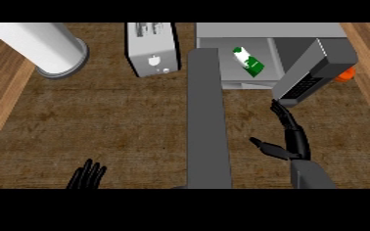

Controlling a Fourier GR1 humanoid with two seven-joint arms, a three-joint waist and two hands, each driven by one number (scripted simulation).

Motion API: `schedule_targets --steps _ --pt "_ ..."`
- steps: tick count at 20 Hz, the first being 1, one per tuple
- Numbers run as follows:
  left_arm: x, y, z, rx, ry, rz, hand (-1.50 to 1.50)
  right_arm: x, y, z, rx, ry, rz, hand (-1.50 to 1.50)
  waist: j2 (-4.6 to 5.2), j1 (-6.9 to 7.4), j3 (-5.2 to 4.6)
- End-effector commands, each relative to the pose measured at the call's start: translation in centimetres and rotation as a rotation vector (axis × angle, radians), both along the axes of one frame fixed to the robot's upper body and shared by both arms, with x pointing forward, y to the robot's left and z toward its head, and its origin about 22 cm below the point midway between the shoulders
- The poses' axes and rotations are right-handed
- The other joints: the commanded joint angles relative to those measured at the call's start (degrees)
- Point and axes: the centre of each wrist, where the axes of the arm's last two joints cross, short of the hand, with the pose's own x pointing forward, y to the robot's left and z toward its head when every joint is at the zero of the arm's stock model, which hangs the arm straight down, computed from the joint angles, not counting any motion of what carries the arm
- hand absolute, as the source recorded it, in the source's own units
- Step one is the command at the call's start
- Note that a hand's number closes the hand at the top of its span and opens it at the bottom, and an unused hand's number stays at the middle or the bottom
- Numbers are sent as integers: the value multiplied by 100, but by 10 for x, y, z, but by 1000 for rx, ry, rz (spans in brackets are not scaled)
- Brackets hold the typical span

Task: Pick up the milk, place it into the microwave and close the microwave

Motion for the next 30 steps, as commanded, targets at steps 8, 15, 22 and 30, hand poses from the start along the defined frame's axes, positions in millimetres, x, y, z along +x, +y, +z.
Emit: schedule_targets --steps 8,15,22,30 --pt "40 -49 -4 184 -8 -222 150 -59 -72 4 41 -49 -59 -150 -19 -77 -6" --pt "68 -100 -13 193 -6 -222 150 -92 -134 20 80 -54 -122 -150 4 -10 4" --pt "129 -92 -18 310 -27 -221 150 -94 -146 27 91 -60 -137 -150 11 -16 4" --pt "115 -151 -54 526 165 -636 150 -95 -164 43 101 -69 -109 -150 35 -161 9"
